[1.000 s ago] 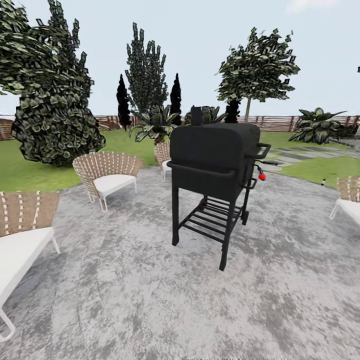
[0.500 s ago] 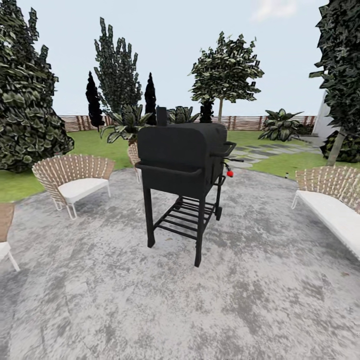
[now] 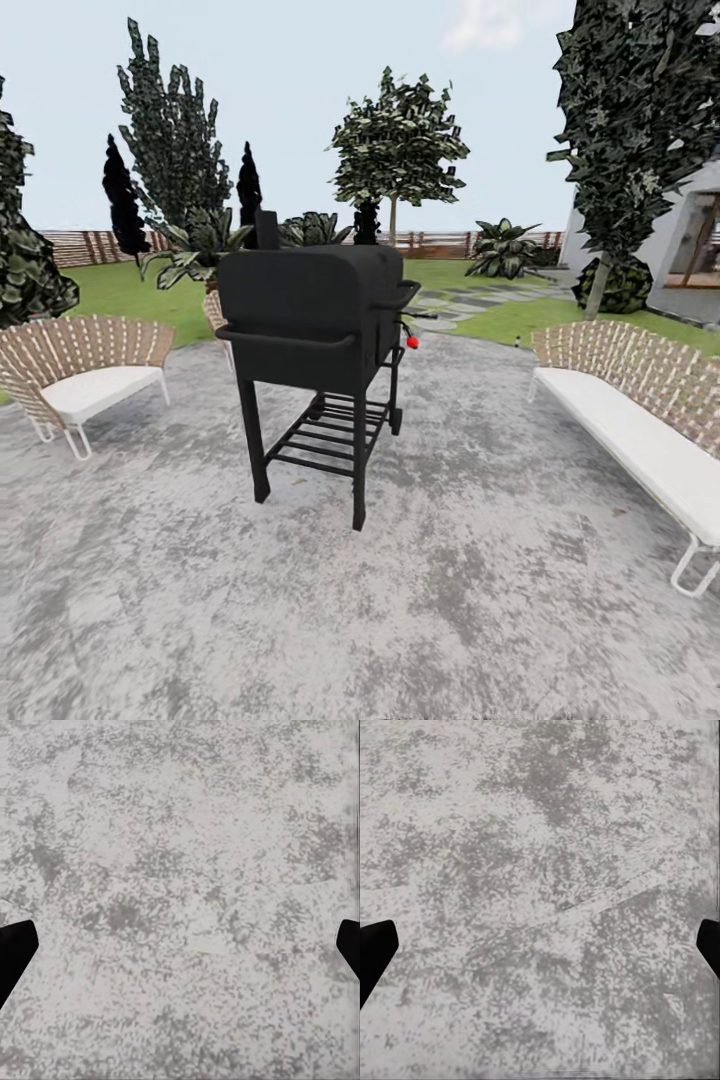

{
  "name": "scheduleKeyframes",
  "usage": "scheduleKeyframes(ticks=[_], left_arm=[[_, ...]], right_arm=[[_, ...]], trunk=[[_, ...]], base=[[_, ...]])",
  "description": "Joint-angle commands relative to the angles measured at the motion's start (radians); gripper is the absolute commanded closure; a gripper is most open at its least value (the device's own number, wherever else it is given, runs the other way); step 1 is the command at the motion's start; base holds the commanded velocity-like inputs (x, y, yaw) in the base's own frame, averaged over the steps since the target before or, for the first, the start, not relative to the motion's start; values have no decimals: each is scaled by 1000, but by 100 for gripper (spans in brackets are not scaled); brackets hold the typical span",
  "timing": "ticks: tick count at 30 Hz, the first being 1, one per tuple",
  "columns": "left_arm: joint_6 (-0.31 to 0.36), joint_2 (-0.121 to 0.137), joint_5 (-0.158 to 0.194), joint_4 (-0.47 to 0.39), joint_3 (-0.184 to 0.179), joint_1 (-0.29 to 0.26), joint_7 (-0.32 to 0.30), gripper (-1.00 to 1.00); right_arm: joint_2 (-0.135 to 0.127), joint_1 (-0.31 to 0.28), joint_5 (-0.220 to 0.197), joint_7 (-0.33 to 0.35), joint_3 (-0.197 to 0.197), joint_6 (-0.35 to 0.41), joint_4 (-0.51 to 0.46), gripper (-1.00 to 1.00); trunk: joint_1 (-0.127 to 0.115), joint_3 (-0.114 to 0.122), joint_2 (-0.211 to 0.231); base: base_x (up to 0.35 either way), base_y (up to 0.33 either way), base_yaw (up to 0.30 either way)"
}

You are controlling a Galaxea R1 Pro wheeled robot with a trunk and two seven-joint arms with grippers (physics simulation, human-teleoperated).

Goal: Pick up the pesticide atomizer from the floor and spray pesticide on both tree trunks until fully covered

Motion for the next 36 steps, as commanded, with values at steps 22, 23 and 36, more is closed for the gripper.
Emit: scheduleKeyframes(ticks=[22, 23, 36], left_arm=[[-2, 1, 0, 0, 1, 0, 4, -100], [-2, 1, 0, 0, 1, 0, 4, -100], [-3, 1, 0, 0, 34, 0, 4, -100]], right_arm=[[0, -1, 0, 1, -1, -3, 3, -100], [0, -1, 0, 1, -1, -3, 3, -100], [0, -1, 0, 1, -1, -3, 3, -100]], trunk=[[84, -70, -155], [88, -73, -162], [138, -114, -253]], base=[[0, 0, -300], [0, 0, -300], [0, 0, -300]])
